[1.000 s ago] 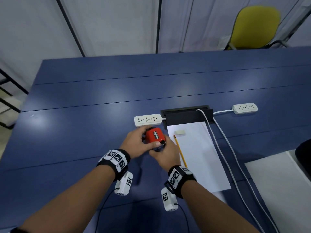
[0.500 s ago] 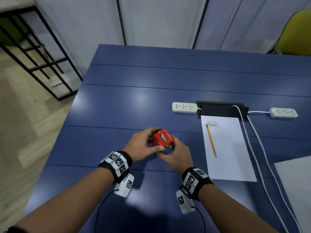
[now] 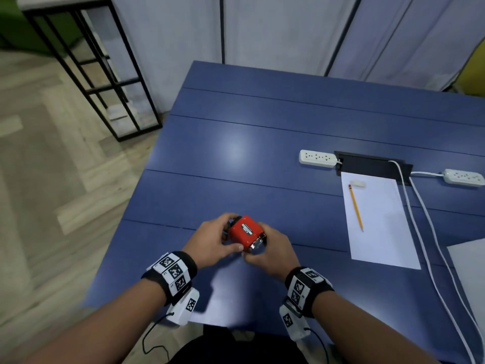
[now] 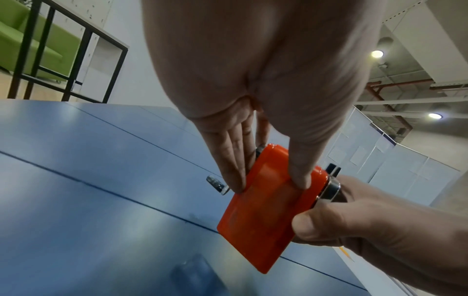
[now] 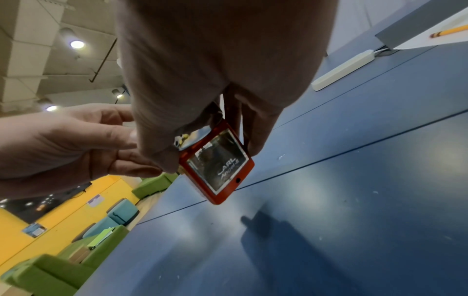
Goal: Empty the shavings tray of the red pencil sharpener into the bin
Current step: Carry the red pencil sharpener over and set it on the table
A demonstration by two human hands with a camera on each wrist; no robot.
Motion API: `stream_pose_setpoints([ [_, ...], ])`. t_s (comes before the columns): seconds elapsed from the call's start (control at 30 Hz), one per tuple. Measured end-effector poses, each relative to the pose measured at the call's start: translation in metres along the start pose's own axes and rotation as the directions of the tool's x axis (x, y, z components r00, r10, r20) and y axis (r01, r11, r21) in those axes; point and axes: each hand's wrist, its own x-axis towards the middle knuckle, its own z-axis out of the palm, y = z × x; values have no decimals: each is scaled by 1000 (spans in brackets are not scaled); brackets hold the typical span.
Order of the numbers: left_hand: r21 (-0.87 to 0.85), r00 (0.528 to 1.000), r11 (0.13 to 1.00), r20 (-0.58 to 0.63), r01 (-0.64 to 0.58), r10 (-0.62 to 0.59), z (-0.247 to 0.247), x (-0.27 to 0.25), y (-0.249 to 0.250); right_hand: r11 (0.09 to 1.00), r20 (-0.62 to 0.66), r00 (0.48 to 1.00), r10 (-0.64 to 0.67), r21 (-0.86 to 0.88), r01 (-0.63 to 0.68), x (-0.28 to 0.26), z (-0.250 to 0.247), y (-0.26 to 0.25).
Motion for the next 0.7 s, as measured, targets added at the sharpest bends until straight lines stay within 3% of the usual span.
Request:
stream_pose_setpoints([
  [0.7, 110, 994, 988, 9, 105, -106, 30, -64, -36, 992, 261, 959, 113, -89, -92, -36, 24, 7],
])
